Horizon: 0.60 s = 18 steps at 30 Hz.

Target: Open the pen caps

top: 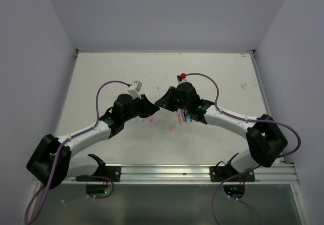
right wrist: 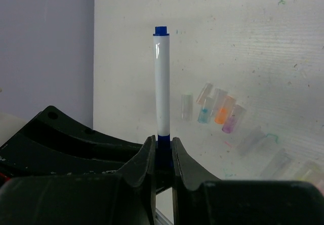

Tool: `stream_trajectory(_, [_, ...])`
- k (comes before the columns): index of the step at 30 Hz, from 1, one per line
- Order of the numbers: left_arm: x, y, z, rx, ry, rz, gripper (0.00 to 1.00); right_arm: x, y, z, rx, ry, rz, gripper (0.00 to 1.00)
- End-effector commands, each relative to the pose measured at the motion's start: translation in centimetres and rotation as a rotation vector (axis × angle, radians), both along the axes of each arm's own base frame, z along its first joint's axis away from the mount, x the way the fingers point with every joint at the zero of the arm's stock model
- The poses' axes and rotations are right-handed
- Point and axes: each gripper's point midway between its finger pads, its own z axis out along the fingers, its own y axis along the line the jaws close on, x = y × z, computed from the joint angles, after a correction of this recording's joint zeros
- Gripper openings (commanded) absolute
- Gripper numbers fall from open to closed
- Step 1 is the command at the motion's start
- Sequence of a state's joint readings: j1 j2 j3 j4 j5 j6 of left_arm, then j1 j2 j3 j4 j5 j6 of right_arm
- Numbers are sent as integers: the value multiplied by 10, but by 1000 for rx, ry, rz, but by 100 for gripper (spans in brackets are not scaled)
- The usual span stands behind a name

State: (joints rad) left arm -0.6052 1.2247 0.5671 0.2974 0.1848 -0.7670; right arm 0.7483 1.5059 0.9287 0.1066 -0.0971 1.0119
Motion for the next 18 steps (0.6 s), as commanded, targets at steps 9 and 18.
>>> stream_trajectory(9, [3,4,19,0,-81,7,0,4,11,19,-95,-113,102,29])
stream_trajectory(18, [-8,3,21,-16,-104,-46,0,12,27,4,-144,-102,172,29])
